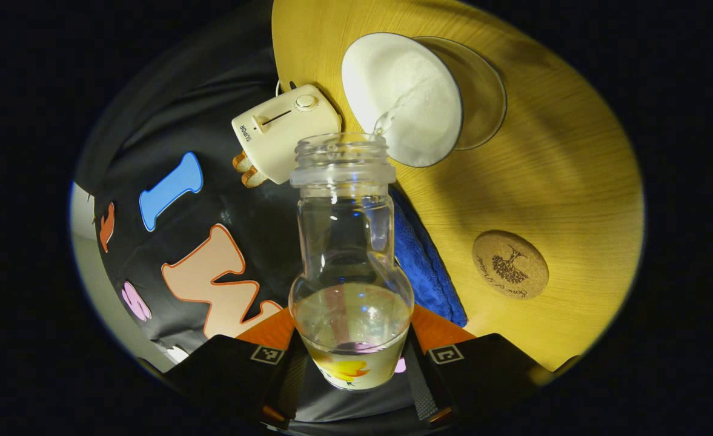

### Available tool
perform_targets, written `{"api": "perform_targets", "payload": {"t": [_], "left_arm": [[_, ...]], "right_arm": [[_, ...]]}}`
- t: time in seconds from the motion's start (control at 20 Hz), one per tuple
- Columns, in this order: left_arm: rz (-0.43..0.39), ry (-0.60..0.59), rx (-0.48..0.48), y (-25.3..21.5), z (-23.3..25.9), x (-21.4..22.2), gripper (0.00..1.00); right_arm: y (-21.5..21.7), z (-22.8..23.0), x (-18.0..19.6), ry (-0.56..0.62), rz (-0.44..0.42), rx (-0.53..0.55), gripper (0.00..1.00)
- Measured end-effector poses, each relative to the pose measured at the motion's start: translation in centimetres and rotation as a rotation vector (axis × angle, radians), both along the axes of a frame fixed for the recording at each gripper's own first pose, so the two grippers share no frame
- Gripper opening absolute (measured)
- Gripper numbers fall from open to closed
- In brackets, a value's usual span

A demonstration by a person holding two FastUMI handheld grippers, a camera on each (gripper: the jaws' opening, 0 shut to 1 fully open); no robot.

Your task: Open the teacup lid with one hand, grasp the water bottle and pour water into the teacup with the other hand; after pouring, place the water bottle on the coaster and then close the teacup lid.

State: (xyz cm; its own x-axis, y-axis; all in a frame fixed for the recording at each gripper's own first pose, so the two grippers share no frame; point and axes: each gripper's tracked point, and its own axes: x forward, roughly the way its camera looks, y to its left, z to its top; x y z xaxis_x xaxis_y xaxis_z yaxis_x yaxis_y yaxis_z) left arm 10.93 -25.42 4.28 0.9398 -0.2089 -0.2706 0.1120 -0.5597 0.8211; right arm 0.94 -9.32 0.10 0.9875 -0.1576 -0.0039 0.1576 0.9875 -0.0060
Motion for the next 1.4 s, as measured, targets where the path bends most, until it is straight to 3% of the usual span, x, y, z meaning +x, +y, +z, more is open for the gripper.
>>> {"api": "perform_targets", "payload": {"t": [0.35,0.55,0.65,0.8,1.0,1.4], "left_arm": [[0.001,-0.006,0.011,0.0,0.7,-0.2,0.70],[0.028,0.028,-0.052,0.5,-0.3,-0.1,0.69],[0.051,0.073,-0.143,0.8,-1.2,0.0,0.70],[0.133,0.215,-0.427,1.6,-3.2,-0.9,0.67],[0.190,0.360,-0.842,0.7,-5.0,-0.8,0.70],[0.330,0.513,-1.683,3.9,-3.0,-0.2,0.69]], "right_arm": [[0.0,0.0,0.0,-0.001,0.000,0.000,0.31],[0.0,0.0,0.0,-0.001,0.000,0.000,0.31],[0.0,0.0,0.0,0.000,0.000,0.000,0.31],[0.1,0.0,0.0,-0.001,0.000,0.000,0.31],[0.0,0.0,0.0,-0.003,0.000,0.000,0.31],[0.0,-0.1,-0.1,-0.001,0.000,-0.001,0.31]]}}
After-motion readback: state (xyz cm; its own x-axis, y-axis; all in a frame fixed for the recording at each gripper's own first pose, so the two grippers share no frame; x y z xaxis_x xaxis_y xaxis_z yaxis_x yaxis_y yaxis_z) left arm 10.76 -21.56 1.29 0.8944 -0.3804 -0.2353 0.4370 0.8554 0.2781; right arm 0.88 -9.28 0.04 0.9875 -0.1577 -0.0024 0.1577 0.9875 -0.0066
